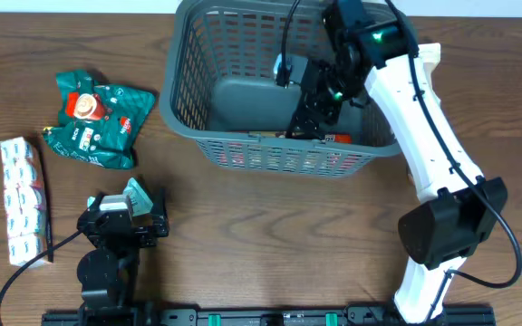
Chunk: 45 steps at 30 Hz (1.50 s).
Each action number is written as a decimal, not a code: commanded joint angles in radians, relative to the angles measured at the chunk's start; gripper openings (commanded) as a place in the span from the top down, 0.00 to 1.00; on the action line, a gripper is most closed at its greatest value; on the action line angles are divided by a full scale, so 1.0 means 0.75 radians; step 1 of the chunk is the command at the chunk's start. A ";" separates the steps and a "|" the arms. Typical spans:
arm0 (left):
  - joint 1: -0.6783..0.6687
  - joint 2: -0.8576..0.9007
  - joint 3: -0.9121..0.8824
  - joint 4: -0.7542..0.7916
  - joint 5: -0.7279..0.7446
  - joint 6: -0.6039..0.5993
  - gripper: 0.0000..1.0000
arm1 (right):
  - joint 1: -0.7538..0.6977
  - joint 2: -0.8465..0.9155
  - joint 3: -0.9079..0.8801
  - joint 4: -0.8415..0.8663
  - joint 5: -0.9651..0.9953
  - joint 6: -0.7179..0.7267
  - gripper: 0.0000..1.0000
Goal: Pack container
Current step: 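Lower the pasta into the basket, open the right gripper, withdraw, then move the right gripper to the white pouch right of the basket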
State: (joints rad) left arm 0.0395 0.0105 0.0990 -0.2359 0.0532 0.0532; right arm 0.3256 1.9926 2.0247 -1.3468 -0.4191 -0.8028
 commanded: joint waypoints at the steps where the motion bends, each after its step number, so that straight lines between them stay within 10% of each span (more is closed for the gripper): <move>1: 0.006 -0.009 -0.031 -0.011 0.014 0.013 0.01 | -0.033 -0.032 0.085 0.040 -0.023 0.160 0.02; 11: 0.006 -0.009 -0.031 -0.011 0.014 0.013 0.02 | -0.161 -0.034 0.636 -0.033 0.572 0.861 0.01; 20: 0.006 -0.009 -0.031 -0.011 0.014 0.013 0.02 | -0.406 -0.033 0.873 -0.351 0.745 1.007 0.01; 31: 0.006 -0.009 -0.031 -0.011 0.014 0.013 0.01 | -0.673 -0.030 0.591 -0.327 0.679 0.974 0.01; 45: 0.006 -0.009 -0.031 -0.011 0.014 0.013 0.01 | -0.705 -0.030 -0.233 0.227 0.660 0.938 0.01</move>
State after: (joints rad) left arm 0.0395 0.0101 0.0990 -0.2356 0.0532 0.0532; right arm -0.1864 1.9686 1.9350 -1.2110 0.0807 -0.0864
